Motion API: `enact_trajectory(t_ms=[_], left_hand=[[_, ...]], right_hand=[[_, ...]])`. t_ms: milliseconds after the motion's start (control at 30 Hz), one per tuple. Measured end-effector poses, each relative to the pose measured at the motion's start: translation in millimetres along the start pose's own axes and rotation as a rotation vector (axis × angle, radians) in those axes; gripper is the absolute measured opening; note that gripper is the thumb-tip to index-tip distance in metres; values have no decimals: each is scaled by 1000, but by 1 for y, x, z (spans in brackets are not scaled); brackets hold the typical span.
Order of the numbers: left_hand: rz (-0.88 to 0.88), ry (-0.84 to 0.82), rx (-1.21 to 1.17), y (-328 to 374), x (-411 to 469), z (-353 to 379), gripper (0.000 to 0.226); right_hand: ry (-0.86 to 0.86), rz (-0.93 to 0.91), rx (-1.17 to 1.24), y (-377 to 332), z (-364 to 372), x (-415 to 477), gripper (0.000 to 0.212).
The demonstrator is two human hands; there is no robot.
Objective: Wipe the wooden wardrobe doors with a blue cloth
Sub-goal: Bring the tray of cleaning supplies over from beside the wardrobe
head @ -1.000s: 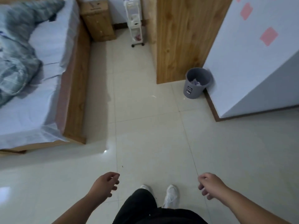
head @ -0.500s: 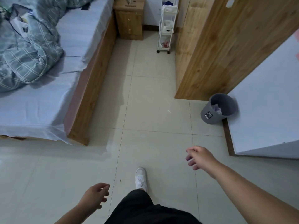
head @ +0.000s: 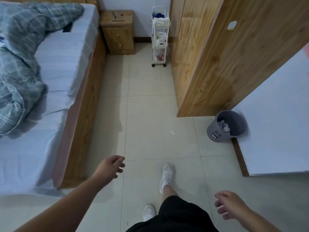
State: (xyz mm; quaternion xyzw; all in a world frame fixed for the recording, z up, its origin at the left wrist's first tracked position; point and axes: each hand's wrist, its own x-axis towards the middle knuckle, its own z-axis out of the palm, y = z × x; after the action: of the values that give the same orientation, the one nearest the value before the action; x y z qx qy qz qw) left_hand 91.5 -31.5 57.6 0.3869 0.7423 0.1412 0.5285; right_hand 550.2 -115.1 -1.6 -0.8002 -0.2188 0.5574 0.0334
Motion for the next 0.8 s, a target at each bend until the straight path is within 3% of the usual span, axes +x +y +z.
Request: enact_trajectory(t_ms=[200,400,600,800], left_hand=[[-37,15,-22,57,57,-9,20],[-176,37,-46,58,87,-29,18],[-303,51,-50,52,140,-83,15],[-299,5,-4,61,247,-154,15]], right_hand=[[-52,-67,-103,-122,-11,61,19],[-101,-351,-382,-299,-8,88,23],[-66,-479,-307,-456,22,109,19],[-53,-423,-284,-538,57,135,19]])
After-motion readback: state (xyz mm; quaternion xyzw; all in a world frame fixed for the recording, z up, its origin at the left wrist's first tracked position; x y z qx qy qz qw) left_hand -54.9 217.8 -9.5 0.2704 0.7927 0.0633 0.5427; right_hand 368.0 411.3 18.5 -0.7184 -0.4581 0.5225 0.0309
